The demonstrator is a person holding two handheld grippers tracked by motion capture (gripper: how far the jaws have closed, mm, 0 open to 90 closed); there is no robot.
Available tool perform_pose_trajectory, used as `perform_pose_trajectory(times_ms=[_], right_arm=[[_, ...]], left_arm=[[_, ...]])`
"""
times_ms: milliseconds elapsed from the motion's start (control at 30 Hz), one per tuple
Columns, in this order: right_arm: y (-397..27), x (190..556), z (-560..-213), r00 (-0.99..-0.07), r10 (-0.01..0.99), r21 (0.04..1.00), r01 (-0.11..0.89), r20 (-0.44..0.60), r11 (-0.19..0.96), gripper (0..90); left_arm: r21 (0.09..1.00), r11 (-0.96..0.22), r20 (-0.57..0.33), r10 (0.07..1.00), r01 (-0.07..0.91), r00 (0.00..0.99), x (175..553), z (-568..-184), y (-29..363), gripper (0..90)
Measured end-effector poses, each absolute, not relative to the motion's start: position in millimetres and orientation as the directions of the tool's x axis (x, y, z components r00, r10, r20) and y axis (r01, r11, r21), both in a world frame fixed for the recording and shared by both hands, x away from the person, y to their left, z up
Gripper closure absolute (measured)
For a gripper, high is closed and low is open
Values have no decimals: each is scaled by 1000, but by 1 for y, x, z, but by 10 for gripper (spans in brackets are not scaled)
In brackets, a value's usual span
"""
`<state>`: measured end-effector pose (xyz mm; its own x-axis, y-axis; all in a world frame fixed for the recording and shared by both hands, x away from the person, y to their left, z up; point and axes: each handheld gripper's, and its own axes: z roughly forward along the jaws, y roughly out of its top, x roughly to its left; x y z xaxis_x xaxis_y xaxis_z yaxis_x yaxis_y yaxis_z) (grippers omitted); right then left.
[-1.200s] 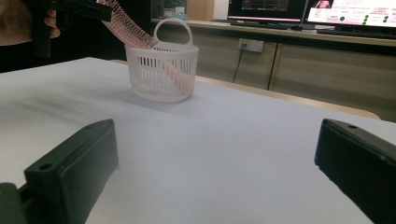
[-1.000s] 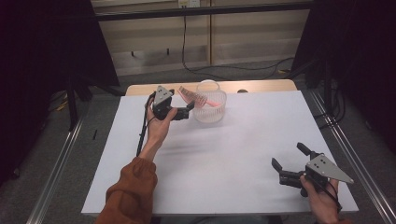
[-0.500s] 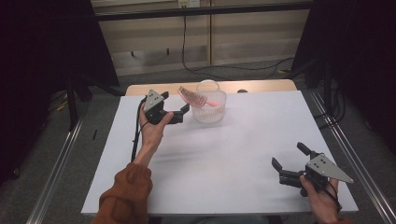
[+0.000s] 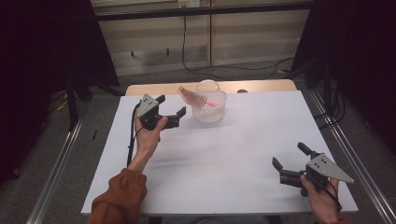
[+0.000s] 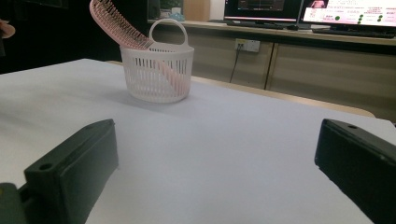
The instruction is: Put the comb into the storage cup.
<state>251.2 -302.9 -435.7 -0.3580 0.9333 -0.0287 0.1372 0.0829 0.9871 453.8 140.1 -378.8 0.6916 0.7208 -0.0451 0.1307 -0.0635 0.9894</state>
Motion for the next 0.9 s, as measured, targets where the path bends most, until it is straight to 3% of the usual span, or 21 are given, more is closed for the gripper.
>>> perform_pose_trajectory(times_ms=[233,900], right_arm=[[-302,250,-435,-361,932,987,134,-35,89,0],[-302,250,-434,-347,937,987,134,-37,89,0]], left_arm=[[989,-37,-75,719,146,691,443,-381,147,21],[991,-91,-2,734,101,679,412,-382,169,20]])
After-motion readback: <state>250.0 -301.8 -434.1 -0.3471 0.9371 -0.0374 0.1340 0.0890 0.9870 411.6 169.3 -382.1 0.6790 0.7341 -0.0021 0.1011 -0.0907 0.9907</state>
